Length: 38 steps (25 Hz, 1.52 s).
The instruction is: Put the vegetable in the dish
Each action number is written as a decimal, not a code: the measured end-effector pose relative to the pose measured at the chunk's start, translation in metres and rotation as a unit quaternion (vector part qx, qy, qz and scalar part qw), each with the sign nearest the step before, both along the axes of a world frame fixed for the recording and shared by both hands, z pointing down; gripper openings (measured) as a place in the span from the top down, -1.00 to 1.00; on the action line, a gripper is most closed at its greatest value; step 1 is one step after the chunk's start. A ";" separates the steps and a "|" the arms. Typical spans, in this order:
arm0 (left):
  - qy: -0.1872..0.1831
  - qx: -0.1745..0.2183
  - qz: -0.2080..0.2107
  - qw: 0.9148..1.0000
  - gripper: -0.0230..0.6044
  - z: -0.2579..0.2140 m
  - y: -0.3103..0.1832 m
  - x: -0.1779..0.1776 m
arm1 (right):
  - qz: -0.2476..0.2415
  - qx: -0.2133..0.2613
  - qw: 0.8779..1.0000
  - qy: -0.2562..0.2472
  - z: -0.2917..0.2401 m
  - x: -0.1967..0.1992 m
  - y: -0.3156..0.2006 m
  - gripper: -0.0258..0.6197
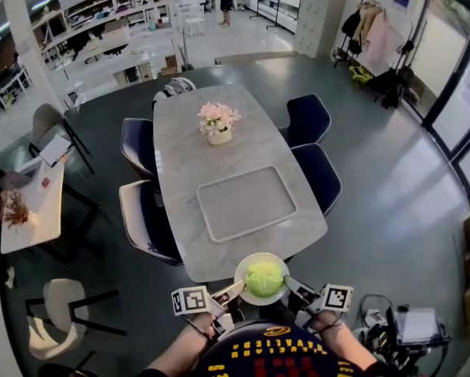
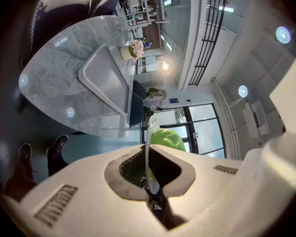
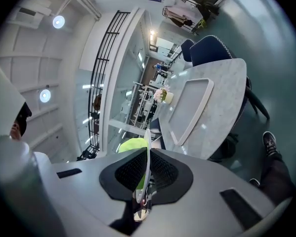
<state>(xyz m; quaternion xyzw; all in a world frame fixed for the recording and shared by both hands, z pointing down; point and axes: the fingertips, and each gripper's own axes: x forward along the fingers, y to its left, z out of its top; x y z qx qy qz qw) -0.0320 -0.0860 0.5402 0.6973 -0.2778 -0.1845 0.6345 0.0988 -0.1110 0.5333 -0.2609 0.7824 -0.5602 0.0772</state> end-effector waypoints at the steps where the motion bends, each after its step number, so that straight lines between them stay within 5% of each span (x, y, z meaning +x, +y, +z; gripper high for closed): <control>1: -0.002 -0.009 -0.009 1.000 0.89 0.001 -0.005 -0.002 | -0.005 0.001 1.000 -0.001 -0.001 -0.002 -0.008 0.86; 13: 0.044 -0.002 -0.088 0.995 0.89 -0.009 -0.109 0.012 | -0.078 -0.016 0.997 -0.012 -0.001 -0.004 -0.127 0.86; 16: 0.025 0.001 -0.101 0.995 0.89 -0.005 -0.135 0.016 | -0.092 -0.022 0.996 -0.011 0.002 0.002 -0.156 0.86; 23: -0.032 -0.058 -0.142 0.988 0.89 0.022 -0.163 0.019 | -0.136 -0.036 0.990 -0.007 0.017 0.008 -0.204 0.86; 38: -0.029 -0.091 -0.197 0.976 0.89 0.029 -0.208 0.004 | -0.206 -0.030 0.978 -0.025 0.034 -0.022 -0.262 0.86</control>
